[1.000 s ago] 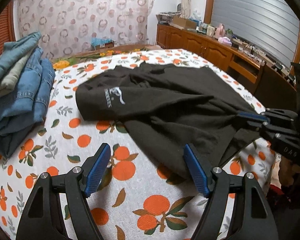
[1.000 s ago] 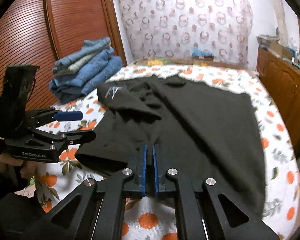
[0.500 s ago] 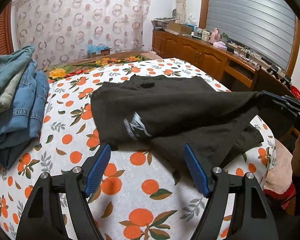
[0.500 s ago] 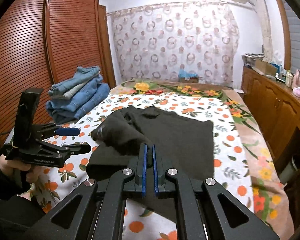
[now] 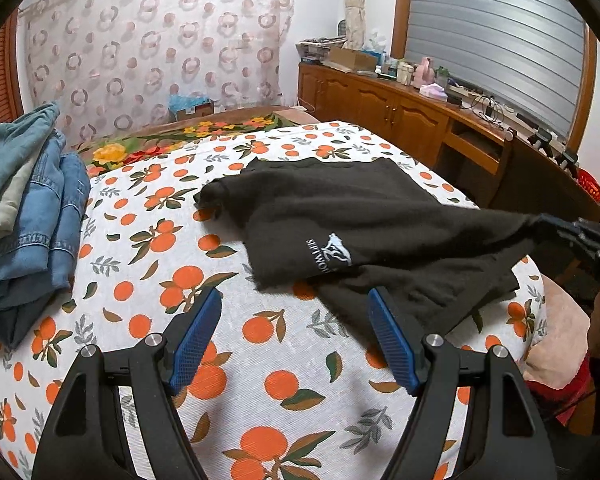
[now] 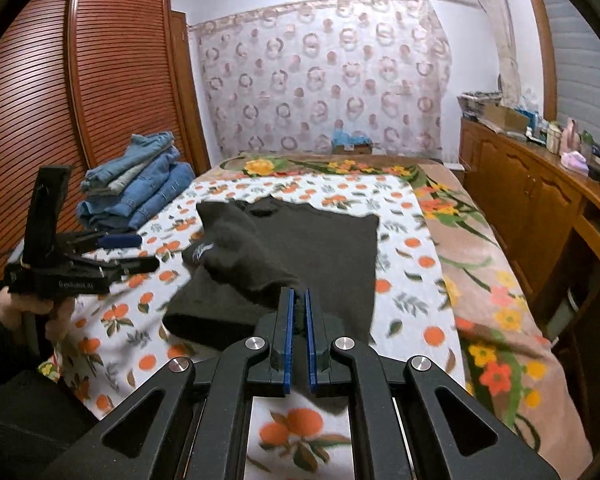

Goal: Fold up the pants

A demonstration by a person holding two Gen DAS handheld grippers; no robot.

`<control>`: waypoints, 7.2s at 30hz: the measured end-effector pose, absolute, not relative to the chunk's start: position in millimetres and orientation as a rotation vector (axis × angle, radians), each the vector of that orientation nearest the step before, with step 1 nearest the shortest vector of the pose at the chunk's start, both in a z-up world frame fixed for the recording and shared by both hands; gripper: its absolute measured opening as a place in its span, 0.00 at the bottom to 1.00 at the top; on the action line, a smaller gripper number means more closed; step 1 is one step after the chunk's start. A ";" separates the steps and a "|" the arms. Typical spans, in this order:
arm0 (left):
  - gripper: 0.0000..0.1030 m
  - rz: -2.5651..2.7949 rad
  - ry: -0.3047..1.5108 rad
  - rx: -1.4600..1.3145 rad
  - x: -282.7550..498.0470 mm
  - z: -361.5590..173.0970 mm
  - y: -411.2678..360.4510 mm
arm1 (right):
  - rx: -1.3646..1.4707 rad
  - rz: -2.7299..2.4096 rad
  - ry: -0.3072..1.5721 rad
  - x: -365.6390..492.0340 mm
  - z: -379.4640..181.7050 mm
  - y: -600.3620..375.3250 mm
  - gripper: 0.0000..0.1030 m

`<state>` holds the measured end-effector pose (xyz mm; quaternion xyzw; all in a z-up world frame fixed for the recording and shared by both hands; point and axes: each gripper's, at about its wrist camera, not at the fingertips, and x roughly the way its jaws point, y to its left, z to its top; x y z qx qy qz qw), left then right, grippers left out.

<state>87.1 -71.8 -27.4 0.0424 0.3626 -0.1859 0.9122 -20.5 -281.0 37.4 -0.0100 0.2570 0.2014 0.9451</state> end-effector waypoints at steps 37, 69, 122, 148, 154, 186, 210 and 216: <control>0.74 -0.302 0.724 0.061 129.1 -10.0 -24.7 | -0.066 0.578 0.592 52.0 50.4 -221.5 0.30; 0.74 -0.287 0.774 0.027 163.4 -26.6 6.6 | -0.266 0.780 0.801 159.2 12.7 -104.5 0.30; 0.74 -0.400 0.876 0.151 237.3 -37.3 -87.3 | -0.081 0.468 0.723 204.6 34.3 -225.9 0.29; 0.75 -0.395 0.903 0.164 240.4 -58.8 -98.5 | -0.201 0.324 0.720 225.2 26.5 -255.4 0.02; 0.76 -0.403 0.917 0.135 243.7 -58.0 -94.9 | -0.143 0.278 0.737 228.9 22.3 -271.5 0.02; 0.53 -0.414 0.940 0.032 297.7 -53.5 -95.5 | -0.079 0.367 0.817 243.3 14.2 -270.0 0.33; 0.09 -0.390 0.859 0.024 293.3 -38.1 -87.7 | -0.069 0.397 0.783 223.1 25.6 -269.7 0.33; 0.09 -0.381 0.892 0.039 296.7 -49.6 -90.5 | -0.084 0.395 0.789 207.9 18.5 -268.0 0.33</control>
